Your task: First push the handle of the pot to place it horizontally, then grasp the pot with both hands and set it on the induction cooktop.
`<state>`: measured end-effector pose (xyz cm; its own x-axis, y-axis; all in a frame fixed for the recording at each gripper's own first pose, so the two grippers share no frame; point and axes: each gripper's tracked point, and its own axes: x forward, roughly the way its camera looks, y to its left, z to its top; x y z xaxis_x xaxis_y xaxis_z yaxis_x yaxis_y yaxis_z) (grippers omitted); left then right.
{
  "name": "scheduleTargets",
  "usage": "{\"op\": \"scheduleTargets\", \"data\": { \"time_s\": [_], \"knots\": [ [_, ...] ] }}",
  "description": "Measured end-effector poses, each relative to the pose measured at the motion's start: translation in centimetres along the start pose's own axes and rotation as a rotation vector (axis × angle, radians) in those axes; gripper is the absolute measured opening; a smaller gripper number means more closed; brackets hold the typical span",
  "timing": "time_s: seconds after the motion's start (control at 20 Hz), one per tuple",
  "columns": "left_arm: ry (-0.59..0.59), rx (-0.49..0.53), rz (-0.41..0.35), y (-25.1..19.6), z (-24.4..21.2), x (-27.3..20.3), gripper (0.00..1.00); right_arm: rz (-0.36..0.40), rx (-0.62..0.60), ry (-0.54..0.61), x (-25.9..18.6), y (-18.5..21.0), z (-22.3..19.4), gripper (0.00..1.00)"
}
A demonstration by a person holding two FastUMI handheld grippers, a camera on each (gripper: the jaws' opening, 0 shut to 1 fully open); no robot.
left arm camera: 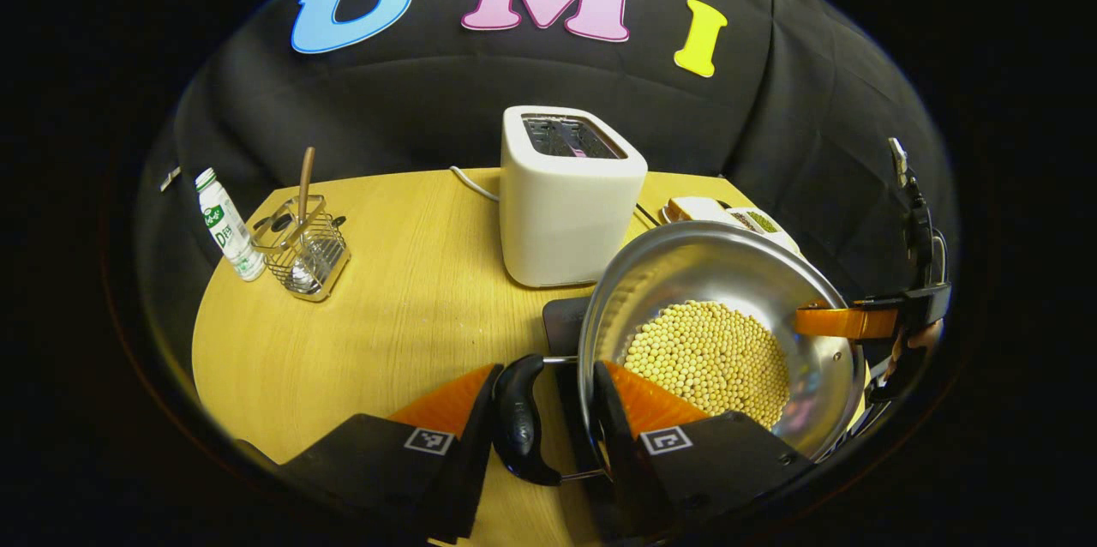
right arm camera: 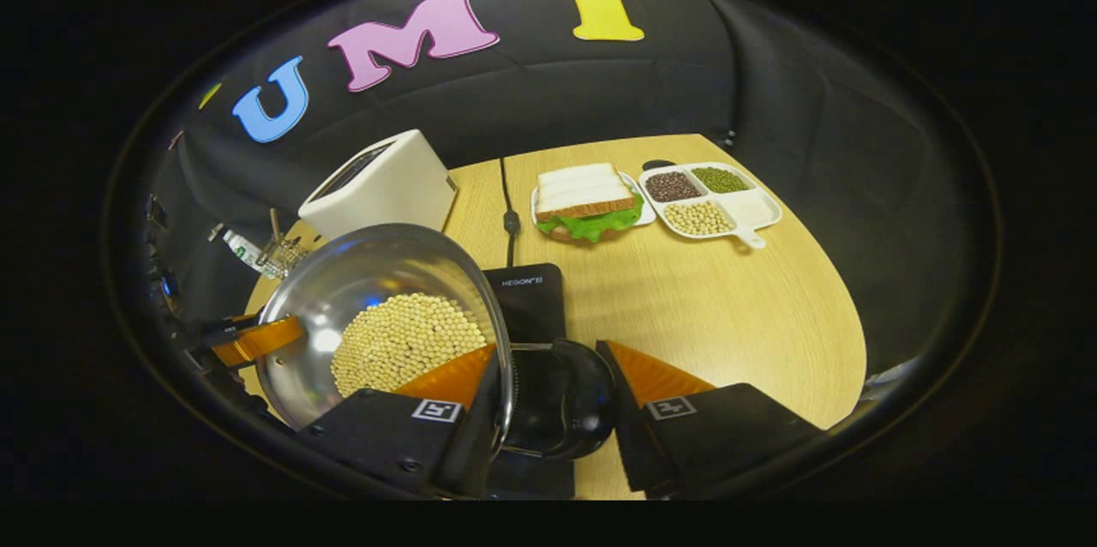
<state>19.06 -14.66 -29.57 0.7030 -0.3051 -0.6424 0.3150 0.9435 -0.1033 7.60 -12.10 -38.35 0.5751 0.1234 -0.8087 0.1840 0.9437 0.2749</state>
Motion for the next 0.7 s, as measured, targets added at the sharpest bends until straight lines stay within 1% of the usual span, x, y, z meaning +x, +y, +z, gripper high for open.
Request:
{"op": "scheduleTargets", "data": {
  "time_s": [0.05,0.1,0.15,0.2,0.25,0.3,0.4,0.45,0.6,0.7],
  "knots": [
    [-0.018,0.008,-0.003,-0.3,0.2,0.0,0.67,-0.003,0.003,-0.015,0.1,0.2,0.5,0.66],
    [-0.024,0.016,-0.012,-0.7,0.3,0.2,0.85,-0.01,0.012,-0.026,0.1,0.2,0.7,0.82],
    [-0.02,0.019,-0.015,-0.9,0.1,0.1,0.98,-0.002,0.025,-0.022,0.0,0.5,0.8,0.97],
    [-0.016,0.024,-0.01,-0.9,0.2,-0.2,0.96,-0.006,0.032,-0.018,-0.1,0.5,0.7,1.0],
    [-0.009,0.028,0.005,-0.6,0.0,-0.4,0.95,-0.013,0.031,-0.02,-0.2,0.4,0.8,0.94],
    [-0.006,0.029,0.024,-0.3,-0.1,-0.6,0.96,-0.022,0.027,-0.03,-0.4,0.3,0.9,0.99],
    [-0.013,0.019,0.046,0.2,0.0,-1.1,0.95,-0.051,0.015,-0.082,-1.2,-0.1,1.9,0.99],
    [-0.015,0.009,0.043,0.2,0.0,-1.5,0.95,-0.055,0.014,-0.111,-1.7,-0.1,2.6,0.99],
    [-0.03,-0.005,0.064,0.7,0.3,-3.0,0.95,-0.05,0.009,-0.144,-3.4,0.6,3.1,0.99],
    [-0.06,-0.002,0.081,1.0,1.0,-4.4,0.95,-0.057,-0.003,-0.171,-4.8,0.9,3.5,0.98]
  ]
}}
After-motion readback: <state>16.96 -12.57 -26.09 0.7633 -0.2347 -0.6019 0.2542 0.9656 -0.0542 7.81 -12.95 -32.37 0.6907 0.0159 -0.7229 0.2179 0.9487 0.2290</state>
